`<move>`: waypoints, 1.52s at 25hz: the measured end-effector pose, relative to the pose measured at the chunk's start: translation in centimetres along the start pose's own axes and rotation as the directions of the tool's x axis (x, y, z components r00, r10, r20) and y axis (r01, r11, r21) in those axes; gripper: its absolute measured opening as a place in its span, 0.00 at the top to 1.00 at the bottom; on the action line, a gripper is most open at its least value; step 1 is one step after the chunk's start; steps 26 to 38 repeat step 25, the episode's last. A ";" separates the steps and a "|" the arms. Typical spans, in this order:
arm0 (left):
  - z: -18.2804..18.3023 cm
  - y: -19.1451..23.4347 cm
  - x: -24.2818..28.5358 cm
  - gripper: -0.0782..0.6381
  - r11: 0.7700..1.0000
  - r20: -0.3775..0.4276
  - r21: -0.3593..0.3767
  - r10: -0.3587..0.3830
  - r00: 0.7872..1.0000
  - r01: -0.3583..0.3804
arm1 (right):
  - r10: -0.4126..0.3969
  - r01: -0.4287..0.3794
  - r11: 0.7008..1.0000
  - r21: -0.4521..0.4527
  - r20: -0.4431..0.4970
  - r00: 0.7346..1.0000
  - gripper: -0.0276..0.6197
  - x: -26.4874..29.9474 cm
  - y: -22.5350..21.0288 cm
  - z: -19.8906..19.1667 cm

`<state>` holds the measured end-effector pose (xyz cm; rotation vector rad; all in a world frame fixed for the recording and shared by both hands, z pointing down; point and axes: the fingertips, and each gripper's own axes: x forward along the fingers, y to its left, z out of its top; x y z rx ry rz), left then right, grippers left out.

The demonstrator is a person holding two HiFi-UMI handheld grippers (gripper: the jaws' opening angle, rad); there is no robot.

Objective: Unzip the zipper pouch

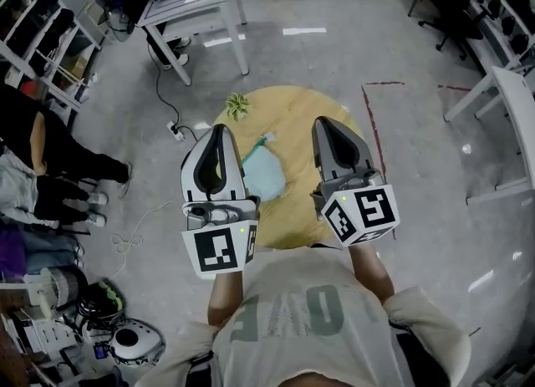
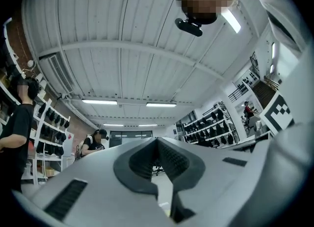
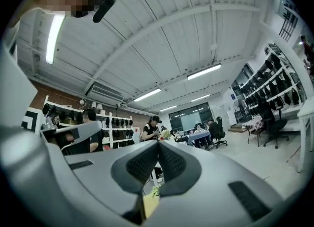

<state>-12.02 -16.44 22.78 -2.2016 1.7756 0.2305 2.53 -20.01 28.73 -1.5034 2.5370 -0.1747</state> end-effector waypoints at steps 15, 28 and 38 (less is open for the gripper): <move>-0.1 -0.1 -0.2 0.85 1.000 -0.009 -0.005 -0.002 1.000 0.002 | 0.001 -0.001 1.000 -0.019 -0.002 1.000 0.91 -0.6 0.6 -0.1; -0.9 0.8 0.0 0.85 1.000 -0.018 -0.012 0.014 1.000 -0.014 | -0.001 0.001 1.000 -0.020 -0.013 1.000 0.91 -0.1 0.3 -0.8; -0.9 0.8 0.0 0.85 1.000 -0.018 -0.012 0.014 1.000 -0.014 | -0.001 0.001 1.000 -0.020 -0.013 1.000 0.91 -0.1 0.3 -0.8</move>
